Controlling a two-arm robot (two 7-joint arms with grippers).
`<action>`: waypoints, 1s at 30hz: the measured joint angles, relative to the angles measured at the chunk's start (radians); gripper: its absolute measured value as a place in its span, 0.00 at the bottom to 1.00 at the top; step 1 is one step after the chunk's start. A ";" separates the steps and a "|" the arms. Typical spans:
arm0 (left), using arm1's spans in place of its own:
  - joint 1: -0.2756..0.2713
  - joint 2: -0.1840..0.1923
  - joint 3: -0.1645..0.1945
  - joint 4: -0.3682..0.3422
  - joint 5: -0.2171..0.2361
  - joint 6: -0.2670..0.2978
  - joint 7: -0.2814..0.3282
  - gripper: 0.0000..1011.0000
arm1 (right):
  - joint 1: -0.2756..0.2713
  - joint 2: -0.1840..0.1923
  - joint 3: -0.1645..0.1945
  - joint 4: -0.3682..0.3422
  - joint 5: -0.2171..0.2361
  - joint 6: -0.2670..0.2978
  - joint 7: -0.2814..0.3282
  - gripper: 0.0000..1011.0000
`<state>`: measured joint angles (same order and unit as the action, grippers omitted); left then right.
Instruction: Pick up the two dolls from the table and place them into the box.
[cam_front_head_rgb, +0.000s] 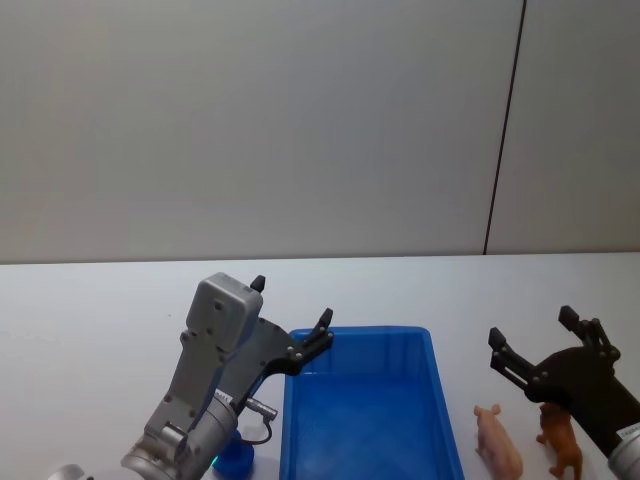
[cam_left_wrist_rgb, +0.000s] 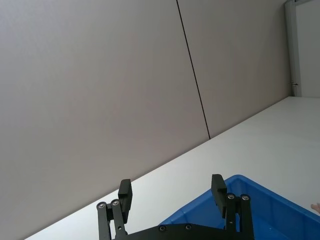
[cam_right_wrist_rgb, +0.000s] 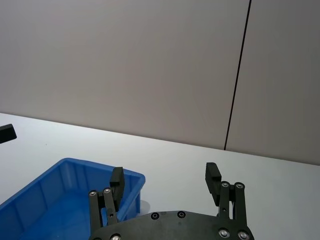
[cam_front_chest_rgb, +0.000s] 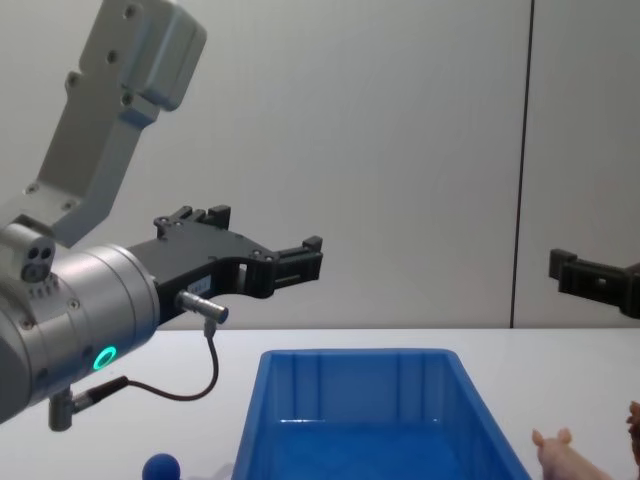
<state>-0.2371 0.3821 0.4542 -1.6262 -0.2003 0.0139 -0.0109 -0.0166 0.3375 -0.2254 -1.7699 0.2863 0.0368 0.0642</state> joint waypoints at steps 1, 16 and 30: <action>0.000 0.000 0.000 0.000 0.000 0.000 0.000 0.99 | -0.001 0.000 0.000 -0.002 -0.001 0.002 -0.002 0.99; 0.000 0.000 0.000 0.000 0.000 0.000 0.000 0.99 | -0.045 0.018 0.010 -0.067 -0.016 0.105 -0.080 0.99; 0.000 0.000 0.000 0.000 0.000 0.000 0.000 0.99 | -0.089 0.038 0.032 -0.094 -0.006 0.215 -0.148 0.99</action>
<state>-0.2371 0.3821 0.4543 -1.6262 -0.2004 0.0139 -0.0109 -0.1054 0.3758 -0.1933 -1.8640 0.2803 0.2516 -0.0842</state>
